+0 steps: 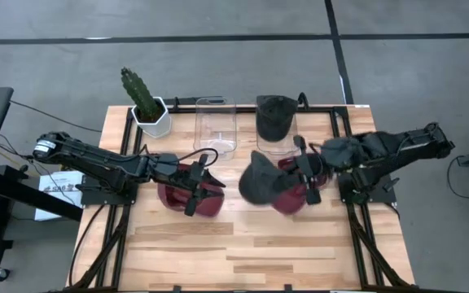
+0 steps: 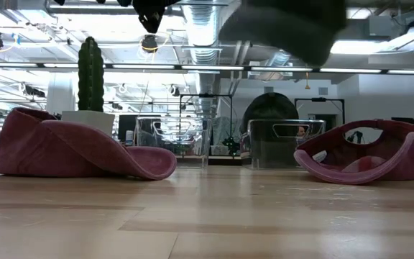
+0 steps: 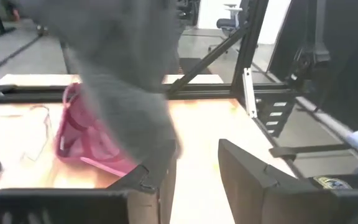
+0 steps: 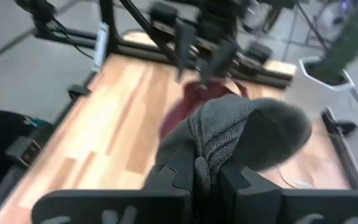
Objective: Pick & Place hat
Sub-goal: Put the black cap into the transparent bin
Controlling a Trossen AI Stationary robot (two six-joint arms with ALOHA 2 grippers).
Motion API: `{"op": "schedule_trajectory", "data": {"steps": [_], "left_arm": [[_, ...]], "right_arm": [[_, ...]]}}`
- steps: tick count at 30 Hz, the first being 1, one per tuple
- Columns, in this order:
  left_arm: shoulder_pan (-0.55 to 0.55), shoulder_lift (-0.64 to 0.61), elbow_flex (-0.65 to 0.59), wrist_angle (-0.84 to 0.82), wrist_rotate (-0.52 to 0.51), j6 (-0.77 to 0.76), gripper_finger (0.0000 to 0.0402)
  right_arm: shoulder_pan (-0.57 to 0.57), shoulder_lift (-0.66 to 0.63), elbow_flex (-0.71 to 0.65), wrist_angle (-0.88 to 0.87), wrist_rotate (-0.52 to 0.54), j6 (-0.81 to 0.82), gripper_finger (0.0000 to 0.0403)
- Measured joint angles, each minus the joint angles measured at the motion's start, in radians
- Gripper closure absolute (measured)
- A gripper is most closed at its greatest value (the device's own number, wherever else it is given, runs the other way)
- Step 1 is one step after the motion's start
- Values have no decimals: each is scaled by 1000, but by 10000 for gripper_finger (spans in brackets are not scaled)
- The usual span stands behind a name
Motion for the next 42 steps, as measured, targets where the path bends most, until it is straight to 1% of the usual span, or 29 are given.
{"op": "schedule_trajectory", "data": {"steps": [3,7,10,12,19,23,27,34,37,39,42], "left_arm": [[13,0,0,0,0,11,288],[15,0,0,0,0,-21,288],[7,0,0,-1,0,-23,288],[7,0,0,-2,0,-24,288],[7,0,0,-2,0,-69,289],[7,0,0,-2,0,-71,289],[8,0,0,-2,0,-71,289],[8,0,0,-2,0,-71,289],[8,0,0,-2,0,-71,289],[8,0,0,-2,0,-71,289],[8,0,0,-2,0,-71,289]], "right_arm": [[-92,0,34,-68,-81,-54,391],[-225,0,72,-131,-253,-173,391],[-331,0,98,-163,-350,-241,391],[-401,0,115,-196,-388,-280,391],[-617,35,173,-306,-471,-421,391],[-696,113,242,-374,-476,-487,391],[-749,241,369,-493,-476,-544,391],[-778,480,681,-749,-465,-637,391],[-781,573,813,-846,-418,-662,391],[-782,627,884,-889,-392,-666,391],[-789,692,962,-925,-389,-681,391]]}}
